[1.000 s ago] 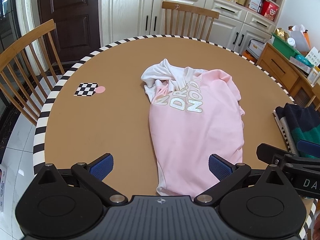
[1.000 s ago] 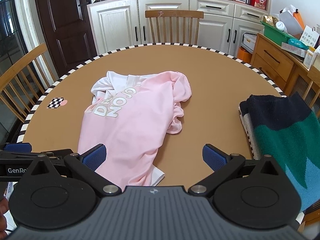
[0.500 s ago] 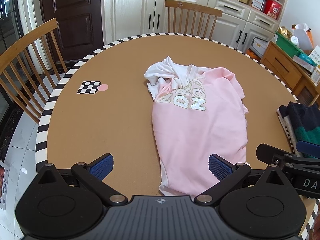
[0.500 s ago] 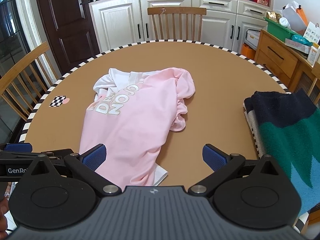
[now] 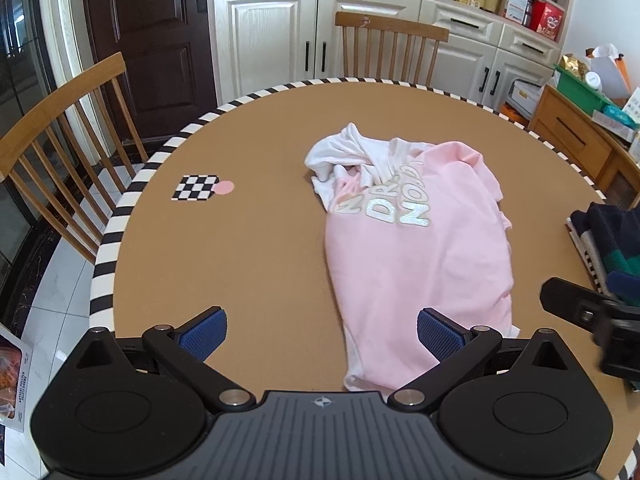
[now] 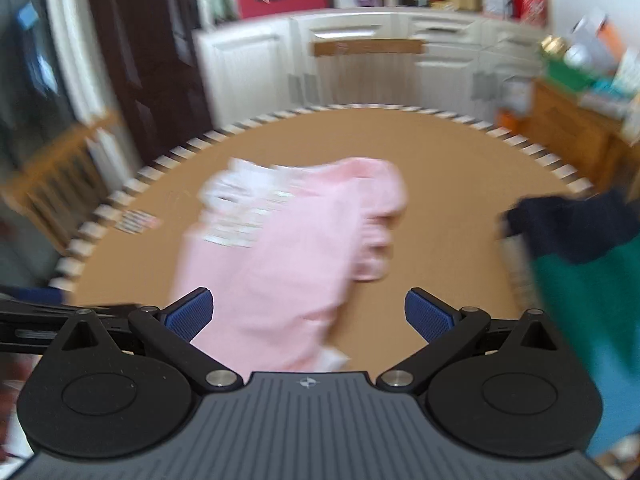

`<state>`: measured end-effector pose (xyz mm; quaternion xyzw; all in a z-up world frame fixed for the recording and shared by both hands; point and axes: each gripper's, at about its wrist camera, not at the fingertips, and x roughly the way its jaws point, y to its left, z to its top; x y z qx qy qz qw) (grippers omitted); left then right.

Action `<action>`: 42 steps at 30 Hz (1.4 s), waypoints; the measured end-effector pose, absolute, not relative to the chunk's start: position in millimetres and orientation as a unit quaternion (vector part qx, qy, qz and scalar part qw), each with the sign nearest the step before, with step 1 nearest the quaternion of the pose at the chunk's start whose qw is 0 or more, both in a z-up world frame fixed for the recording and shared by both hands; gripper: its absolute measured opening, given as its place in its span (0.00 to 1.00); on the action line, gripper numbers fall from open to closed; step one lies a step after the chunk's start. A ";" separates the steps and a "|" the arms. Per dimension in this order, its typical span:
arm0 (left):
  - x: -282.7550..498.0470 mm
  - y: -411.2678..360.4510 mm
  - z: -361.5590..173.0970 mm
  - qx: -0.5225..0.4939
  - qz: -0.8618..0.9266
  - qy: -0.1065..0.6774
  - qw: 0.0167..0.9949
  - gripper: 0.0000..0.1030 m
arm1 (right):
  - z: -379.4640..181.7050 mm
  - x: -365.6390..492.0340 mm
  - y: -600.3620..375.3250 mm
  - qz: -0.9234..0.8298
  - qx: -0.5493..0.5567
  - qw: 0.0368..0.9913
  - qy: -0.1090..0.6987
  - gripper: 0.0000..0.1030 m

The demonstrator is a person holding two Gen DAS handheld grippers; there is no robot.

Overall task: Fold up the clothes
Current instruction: 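Grasp the white collar of the T-shirt with the left gripper while the right gripper grasps the collar too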

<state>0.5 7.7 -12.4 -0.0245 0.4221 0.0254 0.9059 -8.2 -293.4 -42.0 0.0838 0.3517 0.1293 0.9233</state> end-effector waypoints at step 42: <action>141.4 91.9 -49.3 -0.110 -0.118 0.417 0.895 0.35 | 27.2 129.1 -376.7 0.023 0.083 0.937 0.339 0.05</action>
